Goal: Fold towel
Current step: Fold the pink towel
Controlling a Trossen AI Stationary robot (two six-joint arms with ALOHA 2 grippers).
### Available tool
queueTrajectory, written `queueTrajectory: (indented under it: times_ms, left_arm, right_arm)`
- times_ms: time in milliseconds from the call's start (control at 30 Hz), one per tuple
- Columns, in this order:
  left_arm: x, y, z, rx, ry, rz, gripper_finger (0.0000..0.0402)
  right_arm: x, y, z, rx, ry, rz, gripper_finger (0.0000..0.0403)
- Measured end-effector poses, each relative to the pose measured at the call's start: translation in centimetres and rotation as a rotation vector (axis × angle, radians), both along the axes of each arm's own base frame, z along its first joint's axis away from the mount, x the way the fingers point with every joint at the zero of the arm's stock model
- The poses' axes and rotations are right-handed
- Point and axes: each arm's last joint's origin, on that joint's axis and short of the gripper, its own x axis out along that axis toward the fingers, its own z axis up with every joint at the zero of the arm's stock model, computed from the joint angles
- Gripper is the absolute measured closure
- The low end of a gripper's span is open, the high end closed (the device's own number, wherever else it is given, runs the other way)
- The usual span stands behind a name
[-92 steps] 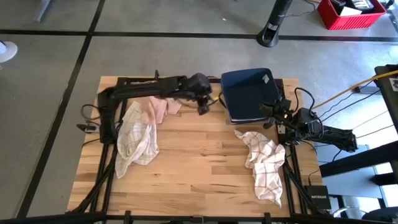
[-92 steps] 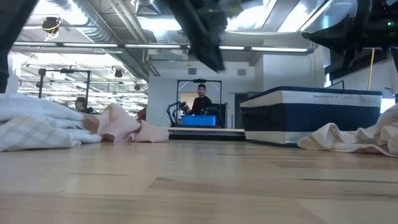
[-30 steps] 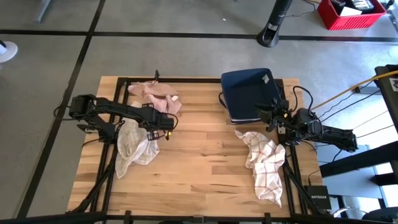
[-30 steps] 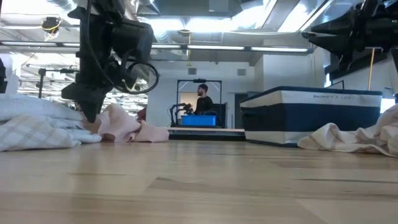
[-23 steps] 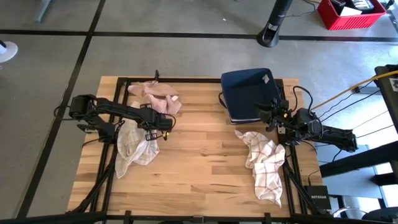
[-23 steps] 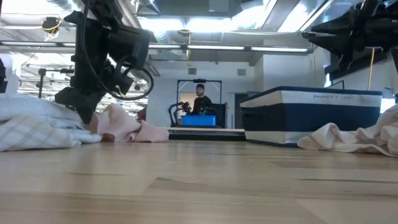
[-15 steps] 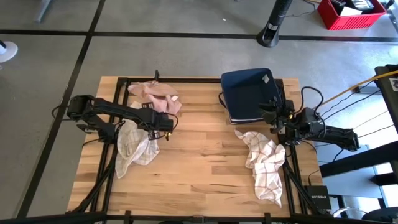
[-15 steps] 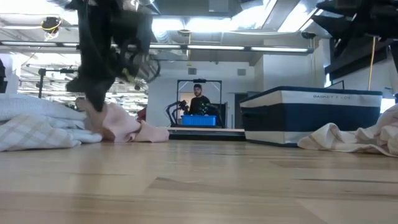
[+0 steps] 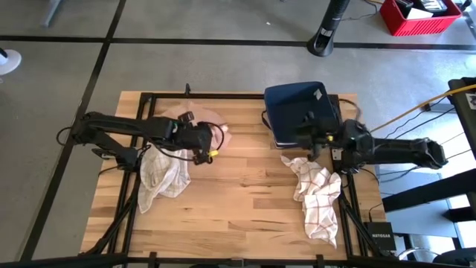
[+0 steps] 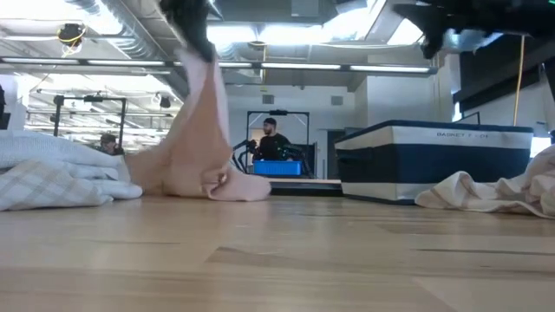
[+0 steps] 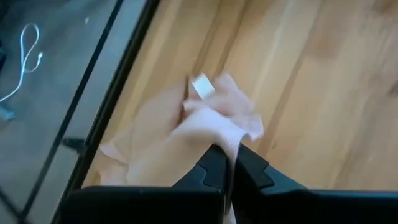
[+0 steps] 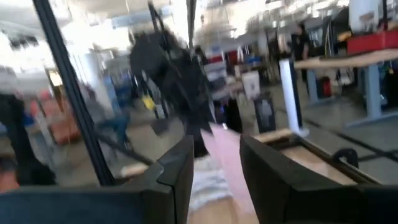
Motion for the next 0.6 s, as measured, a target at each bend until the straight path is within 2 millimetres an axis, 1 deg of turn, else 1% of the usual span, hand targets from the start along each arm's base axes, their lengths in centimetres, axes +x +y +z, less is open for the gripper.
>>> queueTrajectory:
  times_ms: [100,167,267,400,467,600]
  left_arm:
    - [0.2,-0.2,1.2,0.042,-0.053,0.006,0.0399]
    - [0.4,-0.3,2.2,0.087,-0.099,0.002,0.04]
    - [0.8,-0.1,3.4,0.107,-0.157,-0.013,0.04]
    - [0.9,-0.1,4.1,0.117,-0.181,-0.023,0.04]
    - [0.9,-0.1,4.1,0.12,-0.179,-0.027,0.0401]
    - [0.9,-0.1,4.1,0.118,-0.181,-0.024,0.0399]
  right_arm:
    - [2.3,-0.3,0.2,-0.032,0.109,0.021,0.0269]
    - [4.0,-0.5,-0.1,-0.041,0.168,0.038,0.0269]
    - [6.4,-0.8,-0.9,-0.043,0.246,0.048,0.0269]
    - [9.6,-0.7,-3.2,-0.059,0.364,0.04,0.0269]
    - [11.2,-0.5,-4.6,-0.06,0.428,0.033,0.0269]
    - [13.7,0.2,-7.2,-0.065,0.539,0.012,0.0269]
